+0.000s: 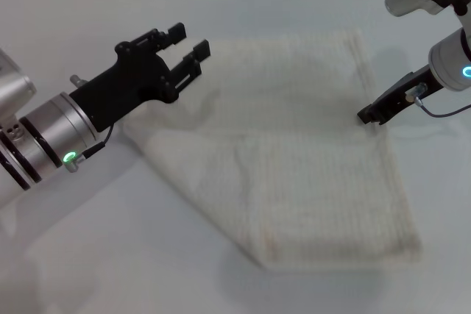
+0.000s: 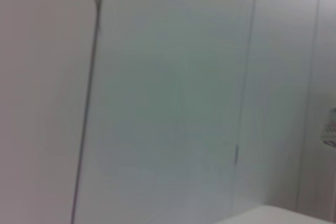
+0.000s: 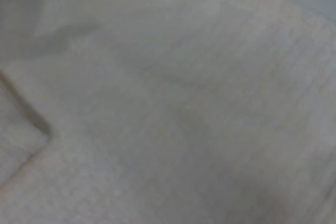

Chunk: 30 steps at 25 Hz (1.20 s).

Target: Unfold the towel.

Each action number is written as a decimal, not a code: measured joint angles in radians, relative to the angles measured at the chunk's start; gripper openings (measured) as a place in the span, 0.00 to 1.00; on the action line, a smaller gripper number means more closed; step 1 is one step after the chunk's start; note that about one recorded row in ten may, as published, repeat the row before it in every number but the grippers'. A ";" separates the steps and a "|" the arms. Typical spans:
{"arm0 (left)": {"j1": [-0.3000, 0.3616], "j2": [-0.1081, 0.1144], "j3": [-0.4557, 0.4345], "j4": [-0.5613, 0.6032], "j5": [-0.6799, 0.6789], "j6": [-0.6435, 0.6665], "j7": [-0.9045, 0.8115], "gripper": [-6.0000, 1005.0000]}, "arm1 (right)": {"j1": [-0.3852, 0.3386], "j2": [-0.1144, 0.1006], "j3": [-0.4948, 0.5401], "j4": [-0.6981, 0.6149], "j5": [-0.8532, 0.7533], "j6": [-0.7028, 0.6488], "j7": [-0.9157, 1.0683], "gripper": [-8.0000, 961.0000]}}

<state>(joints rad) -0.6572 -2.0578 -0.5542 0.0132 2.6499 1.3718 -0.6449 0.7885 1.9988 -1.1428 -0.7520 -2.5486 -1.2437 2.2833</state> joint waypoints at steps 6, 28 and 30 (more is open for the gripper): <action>-0.034 0.030 0.116 0.024 0.001 0.027 -0.050 0.49 | -0.001 0.000 0.000 0.000 -0.008 0.002 0.000 0.01; -0.241 -0.007 0.709 0.420 -0.033 0.267 -0.463 0.49 | 0.001 0.000 0.000 0.000 -0.009 -0.005 -0.001 0.01; -0.238 -0.007 0.712 0.416 -0.039 0.268 -0.463 0.49 | 0.001 0.000 0.000 0.000 -0.009 -0.004 0.001 0.01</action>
<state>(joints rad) -0.8955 -2.0648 0.1576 0.4293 2.6105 1.6400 -1.1076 0.7900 1.9987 -1.1427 -0.7517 -2.5573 -1.2481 2.2845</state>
